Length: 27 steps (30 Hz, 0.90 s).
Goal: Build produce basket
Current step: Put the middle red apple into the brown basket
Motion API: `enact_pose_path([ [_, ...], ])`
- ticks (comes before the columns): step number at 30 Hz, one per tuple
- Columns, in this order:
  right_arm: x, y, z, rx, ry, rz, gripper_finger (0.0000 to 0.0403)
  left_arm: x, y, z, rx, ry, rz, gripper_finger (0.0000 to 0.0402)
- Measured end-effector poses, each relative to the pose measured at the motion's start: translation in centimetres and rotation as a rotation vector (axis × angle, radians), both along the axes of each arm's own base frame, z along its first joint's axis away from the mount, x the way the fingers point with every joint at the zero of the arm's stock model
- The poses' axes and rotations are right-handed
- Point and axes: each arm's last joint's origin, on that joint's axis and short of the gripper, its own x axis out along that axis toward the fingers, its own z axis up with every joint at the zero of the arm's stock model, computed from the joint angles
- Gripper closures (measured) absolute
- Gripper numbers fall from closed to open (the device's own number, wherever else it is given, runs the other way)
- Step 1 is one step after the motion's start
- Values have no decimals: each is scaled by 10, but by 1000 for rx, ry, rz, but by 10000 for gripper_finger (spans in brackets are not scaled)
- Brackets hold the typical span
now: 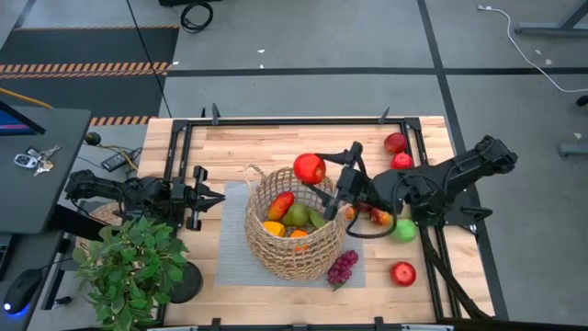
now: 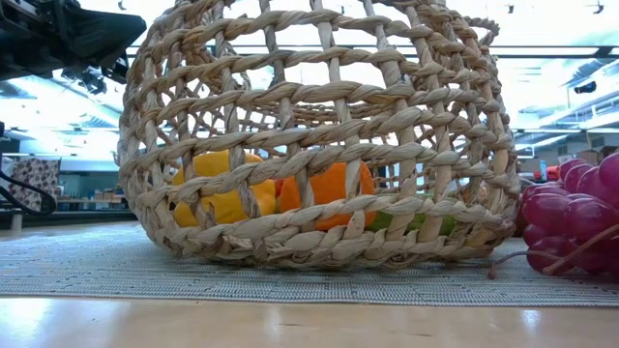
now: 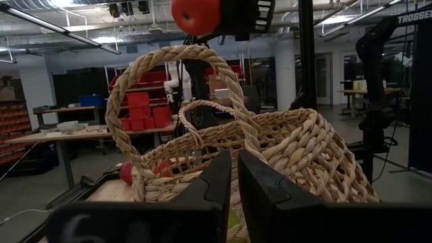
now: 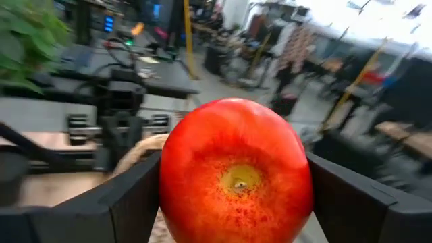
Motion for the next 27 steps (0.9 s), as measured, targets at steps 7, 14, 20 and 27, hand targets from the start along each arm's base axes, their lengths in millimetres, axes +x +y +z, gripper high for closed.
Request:
enact_pose_path([
  [7,6,-10,-7,348,-54,139,71,0,0,0,0,0,0,374],
  [14,10,-15,-8,647,-80,270,71,0,0,0,0,0,0,373],
  [20,12,-17,-9,831,-17,455,71,0,0,0,0,0,0,367],
  [27,12,-21,-13,825,30,444,71,0,0,0,0,0,0,376],
])
